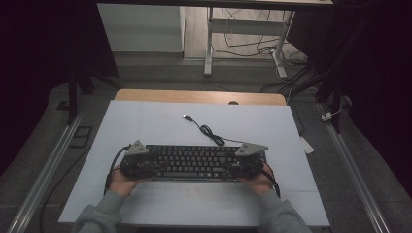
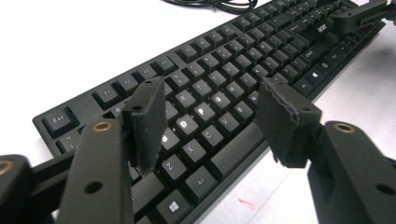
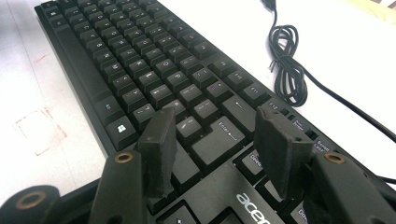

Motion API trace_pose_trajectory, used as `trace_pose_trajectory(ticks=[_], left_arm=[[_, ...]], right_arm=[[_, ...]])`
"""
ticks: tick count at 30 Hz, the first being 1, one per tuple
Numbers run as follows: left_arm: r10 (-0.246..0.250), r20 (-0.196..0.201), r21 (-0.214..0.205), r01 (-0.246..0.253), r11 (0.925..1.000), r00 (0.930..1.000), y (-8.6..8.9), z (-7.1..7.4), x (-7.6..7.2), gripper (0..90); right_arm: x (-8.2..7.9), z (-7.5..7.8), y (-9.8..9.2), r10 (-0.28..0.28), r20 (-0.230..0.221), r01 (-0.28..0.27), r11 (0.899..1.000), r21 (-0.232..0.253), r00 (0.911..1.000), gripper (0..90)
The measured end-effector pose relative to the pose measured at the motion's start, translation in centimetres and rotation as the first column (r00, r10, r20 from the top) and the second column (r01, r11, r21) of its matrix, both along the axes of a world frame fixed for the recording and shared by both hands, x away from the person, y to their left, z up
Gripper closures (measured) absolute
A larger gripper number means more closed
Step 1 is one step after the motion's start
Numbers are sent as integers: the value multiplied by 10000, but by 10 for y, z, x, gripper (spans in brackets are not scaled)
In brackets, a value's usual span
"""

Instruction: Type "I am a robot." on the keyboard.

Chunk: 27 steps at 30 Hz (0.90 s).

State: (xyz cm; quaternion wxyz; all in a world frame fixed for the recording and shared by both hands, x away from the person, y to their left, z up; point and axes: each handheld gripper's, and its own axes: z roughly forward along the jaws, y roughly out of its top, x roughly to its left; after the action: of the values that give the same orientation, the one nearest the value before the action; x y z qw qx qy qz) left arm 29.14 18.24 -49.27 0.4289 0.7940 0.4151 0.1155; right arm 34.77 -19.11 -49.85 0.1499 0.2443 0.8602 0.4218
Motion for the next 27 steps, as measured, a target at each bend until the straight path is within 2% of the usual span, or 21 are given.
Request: trace_pose_trajectory(ticks=[11,16,23,27], left_arm=[[101,-190,131,-99,9999,9998,3,-4,-2,382],[159,-239,207,-154,9997,9996,3,-5,-1,372],[188,-296,368,-177,9992,9994,2,-8,0,365],[239,-326,406,-226,9989,9992,2,-8,1,364]], right_arm=[[-1,2,0,32,101,-32,10000,45,9999,497],[-2,6,2,162,170,-167,9994,298,9997,499],[-2,16,18,534,114,-540,9967,601,9985,515],[0,16,32,837,-16,-836,9954,472,9965,597]])
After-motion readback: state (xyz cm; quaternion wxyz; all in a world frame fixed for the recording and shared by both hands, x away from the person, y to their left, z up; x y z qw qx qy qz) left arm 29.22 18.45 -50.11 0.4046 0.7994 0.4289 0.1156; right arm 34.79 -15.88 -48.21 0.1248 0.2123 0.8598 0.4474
